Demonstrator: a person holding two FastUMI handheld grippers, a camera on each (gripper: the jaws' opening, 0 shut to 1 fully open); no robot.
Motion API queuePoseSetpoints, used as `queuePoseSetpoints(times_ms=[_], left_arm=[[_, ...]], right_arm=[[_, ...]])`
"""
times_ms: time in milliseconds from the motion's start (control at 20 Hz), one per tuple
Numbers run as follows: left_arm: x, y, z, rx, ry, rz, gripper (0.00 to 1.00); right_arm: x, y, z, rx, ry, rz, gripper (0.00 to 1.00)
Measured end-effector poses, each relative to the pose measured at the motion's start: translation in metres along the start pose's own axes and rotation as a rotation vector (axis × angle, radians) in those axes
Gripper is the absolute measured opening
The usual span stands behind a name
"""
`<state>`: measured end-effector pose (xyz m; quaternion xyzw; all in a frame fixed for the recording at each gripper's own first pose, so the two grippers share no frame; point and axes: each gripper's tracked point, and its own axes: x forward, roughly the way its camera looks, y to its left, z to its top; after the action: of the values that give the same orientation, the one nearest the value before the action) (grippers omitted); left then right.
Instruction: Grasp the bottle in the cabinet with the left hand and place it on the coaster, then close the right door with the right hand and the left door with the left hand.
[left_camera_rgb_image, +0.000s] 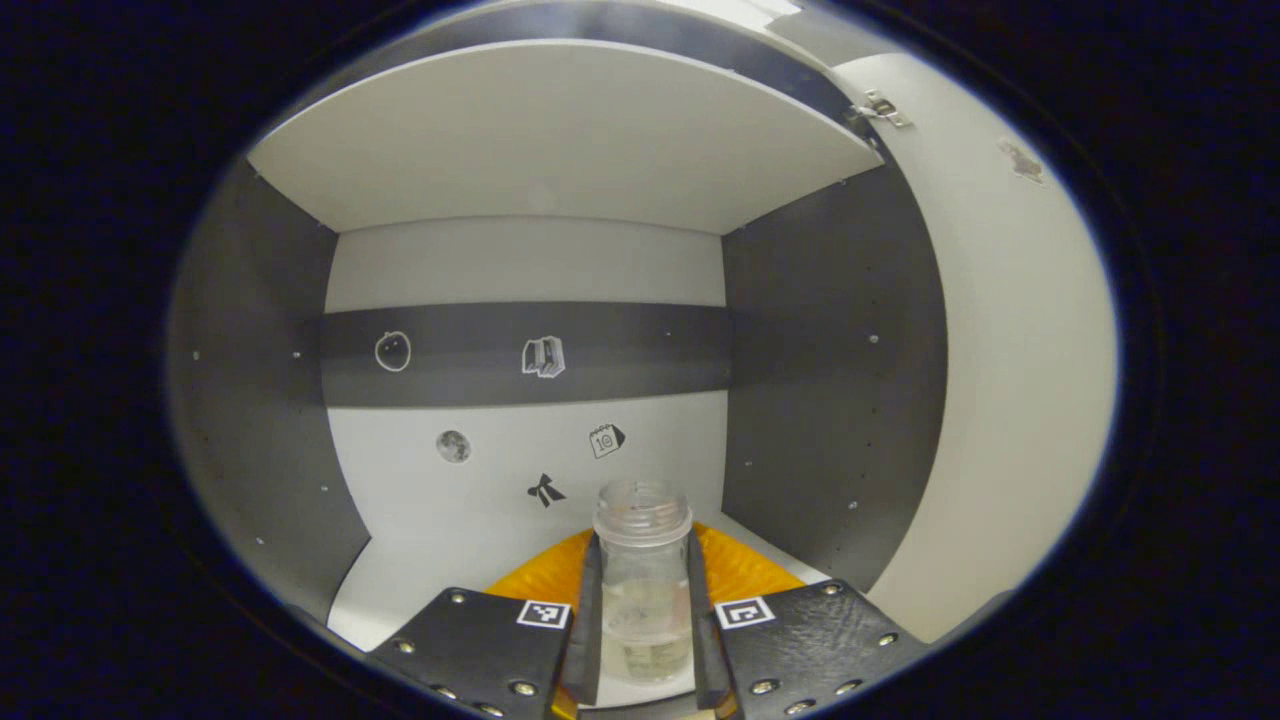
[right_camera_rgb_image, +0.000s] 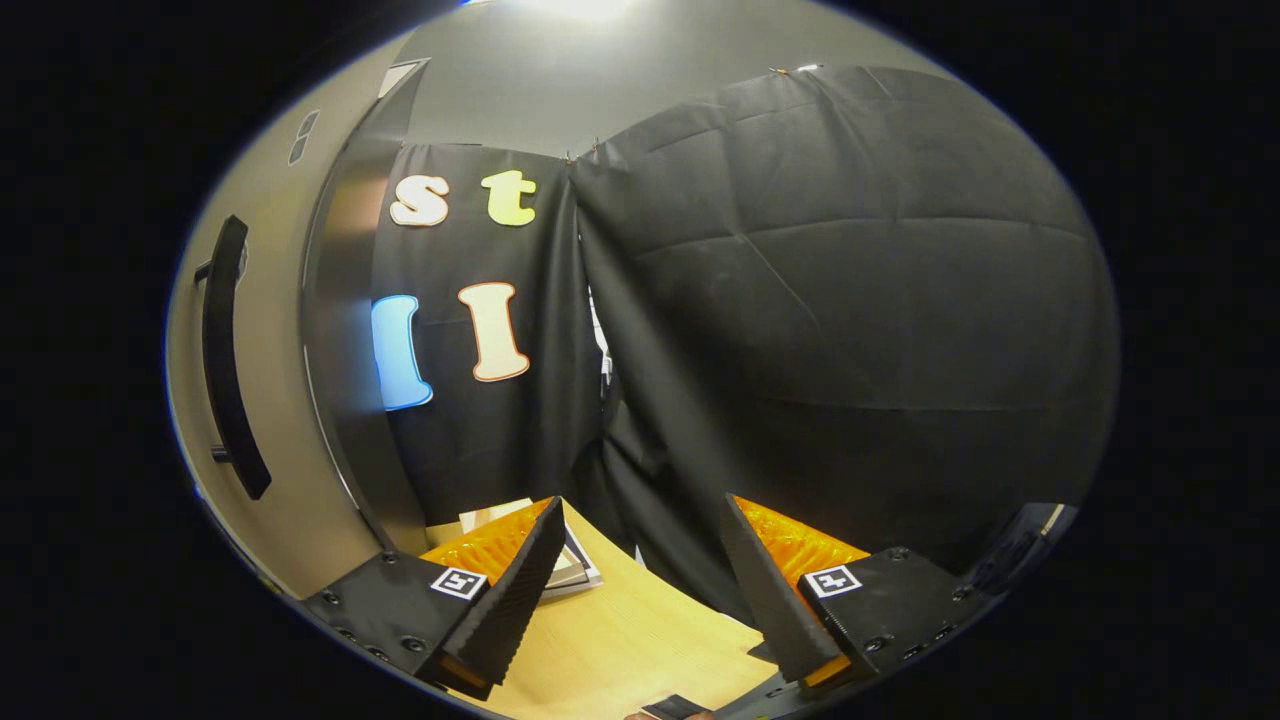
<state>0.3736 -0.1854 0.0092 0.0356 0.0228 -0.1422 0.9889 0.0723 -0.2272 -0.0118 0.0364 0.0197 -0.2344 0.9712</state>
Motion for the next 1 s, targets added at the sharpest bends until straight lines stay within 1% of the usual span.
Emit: queuePoseSetpoints(times_ms=[50, 100, 250, 300, 400, 550, 650, 750, 800, 850, 1000], left_arm=[[-0.006, -0.002, 0.006, 0.009, -0.009, -0.002, 0.37], [-0.014, -0.005, 0.012, 0.014, -0.018, -0.006, 0.37], [-0.049, -0.009, 0.028, 0.018, -0.041, -0.019, 0.40], [-0.060, -0.010, 0.031, 0.015, -0.044, -0.024, 0.40], [-0.087, -0.009, 0.034, 0.008, -0.044, -0.024, 0.40], [-0.130, -0.004, 0.030, -0.030, -0.042, -0.010, 0.40], [-0.155, 0.002, 0.020, -0.047, -0.035, 0.009, 0.40], [-0.177, 0.006, 0.005, -0.076, -0.034, 0.024, 0.37], [-0.188, 0.006, -0.007, -0.094, -0.031, 0.027, 0.39], [-0.197, 0.006, -0.019, -0.107, -0.025, 0.030, 0.37], [-0.218, 0.002, -0.067, -0.158, 0.005, 0.029, 0.38]], right_arm=[[0.000, 0.002, 0.001, 0.000, -0.001, 0.006, 0.99], [-0.001, 0.003, 0.001, 0.000, -0.003, 0.012, 0.95], [-0.007, 0.007, 0.004, -0.001, -0.010, 0.038, 0.95], [-0.008, 0.010, 0.003, -0.002, -0.009, 0.049, 0.99], [-0.012, 0.016, 0.003, -0.009, -0.008, 0.070, 0.99], [-0.020, 0.024, 0.003, -0.022, -0.006, 0.103, 0.99], [-0.025, 0.030, 0.004, -0.033, -0.007, 0.125, 0.99], [-0.031, 0.036, 0.006, -0.041, -0.008, 0.147, 0.99], [-0.035, 0.039, 0.007, -0.044, -0.008, 0.159, 0.99], [-0.039, 0.043, 0.008, -0.049, -0.005, 0.169, 0.99], [-0.052, 0.048, 0.006, -0.059, 0.002, 0.191, 0.99]])
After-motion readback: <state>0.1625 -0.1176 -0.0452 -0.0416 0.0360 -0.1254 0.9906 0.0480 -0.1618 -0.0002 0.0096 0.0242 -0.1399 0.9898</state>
